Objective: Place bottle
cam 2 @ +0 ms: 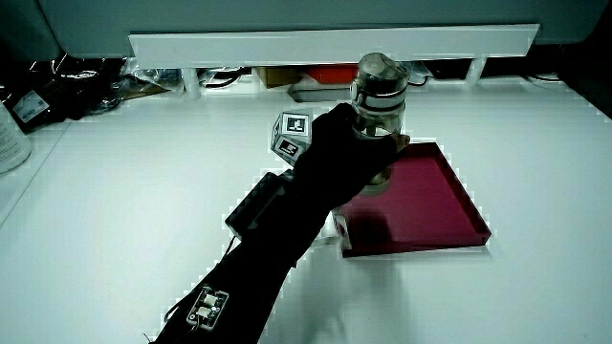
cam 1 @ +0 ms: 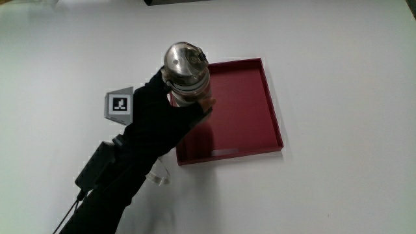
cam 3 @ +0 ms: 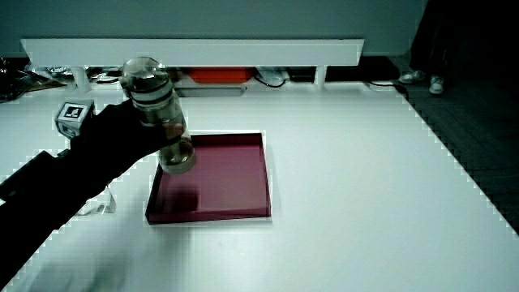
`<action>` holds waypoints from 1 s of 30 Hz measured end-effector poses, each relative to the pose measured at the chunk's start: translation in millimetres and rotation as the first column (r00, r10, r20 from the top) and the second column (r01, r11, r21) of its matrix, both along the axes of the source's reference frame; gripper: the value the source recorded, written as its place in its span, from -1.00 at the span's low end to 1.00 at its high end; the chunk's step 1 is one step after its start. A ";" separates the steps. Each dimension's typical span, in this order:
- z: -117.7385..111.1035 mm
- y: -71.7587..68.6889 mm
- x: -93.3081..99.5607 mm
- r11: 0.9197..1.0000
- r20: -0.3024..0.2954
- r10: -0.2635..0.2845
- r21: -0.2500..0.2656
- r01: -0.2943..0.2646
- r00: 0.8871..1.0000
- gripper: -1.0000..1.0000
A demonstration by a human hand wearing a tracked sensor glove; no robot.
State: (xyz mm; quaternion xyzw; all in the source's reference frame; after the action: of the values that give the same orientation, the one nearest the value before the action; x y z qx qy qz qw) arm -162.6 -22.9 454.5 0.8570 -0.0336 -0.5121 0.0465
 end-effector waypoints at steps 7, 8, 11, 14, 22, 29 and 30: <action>22.0 9.0 16.2 0.997 0.003 0.035 -0.068 -0.035 0.999 0.00; 21.7 11.4 18.7 0.992 0.003 0.030 -0.119 -0.030 1.000 0.00; 30.7 15.7 23.0 0.990 -0.015 0.040 -0.132 -0.042 0.999 0.00; 38.0 19.1 25.1 0.986 -0.033 0.040 -0.160 -0.045 0.999 0.00; 48.9 24.8 29.8 0.983 -0.066 0.049 -0.172 -0.059 0.997 0.00; 49.2 24.2 30.3 0.982 -0.064 0.053 -0.180 -0.064 0.997 0.00; 49.9 24.0 30.6 0.982 -0.068 0.058 -0.175 -0.069 0.996 0.00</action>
State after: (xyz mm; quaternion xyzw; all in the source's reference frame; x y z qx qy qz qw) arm -132.0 1.1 504.4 0.8336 -0.0504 -0.5319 0.1400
